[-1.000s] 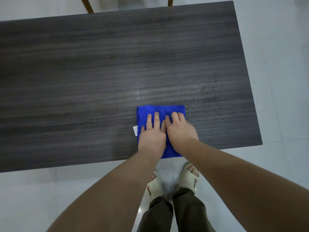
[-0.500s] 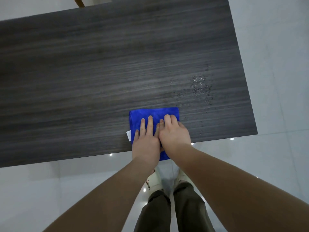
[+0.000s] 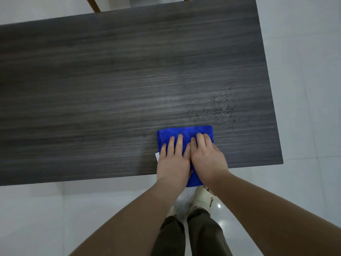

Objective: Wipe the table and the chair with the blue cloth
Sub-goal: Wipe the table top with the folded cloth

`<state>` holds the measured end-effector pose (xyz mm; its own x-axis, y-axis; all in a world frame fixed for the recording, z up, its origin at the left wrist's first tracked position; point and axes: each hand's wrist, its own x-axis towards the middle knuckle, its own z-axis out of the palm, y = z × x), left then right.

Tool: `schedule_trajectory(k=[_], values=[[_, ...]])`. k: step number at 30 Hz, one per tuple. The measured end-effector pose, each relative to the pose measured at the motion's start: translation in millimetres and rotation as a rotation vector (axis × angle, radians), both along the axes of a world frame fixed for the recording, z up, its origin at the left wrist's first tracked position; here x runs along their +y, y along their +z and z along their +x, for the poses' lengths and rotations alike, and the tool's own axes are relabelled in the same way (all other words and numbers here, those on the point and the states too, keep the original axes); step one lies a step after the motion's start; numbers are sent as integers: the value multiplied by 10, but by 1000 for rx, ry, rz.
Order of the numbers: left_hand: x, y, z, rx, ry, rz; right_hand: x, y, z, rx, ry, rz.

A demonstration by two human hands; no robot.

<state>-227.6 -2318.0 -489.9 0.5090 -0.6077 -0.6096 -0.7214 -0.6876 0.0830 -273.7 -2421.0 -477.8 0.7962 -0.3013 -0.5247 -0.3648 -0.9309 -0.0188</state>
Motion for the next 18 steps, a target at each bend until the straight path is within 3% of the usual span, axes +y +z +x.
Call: schedule_trajectory(k=[9, 18], values=[[-355, -15, 616, -13, -34, -54, -382, -1, 560, -40, 18, -9], [-745, 30, 1214, -9, -90, 125, -778, 10, 1104, -36, 93, 36]])
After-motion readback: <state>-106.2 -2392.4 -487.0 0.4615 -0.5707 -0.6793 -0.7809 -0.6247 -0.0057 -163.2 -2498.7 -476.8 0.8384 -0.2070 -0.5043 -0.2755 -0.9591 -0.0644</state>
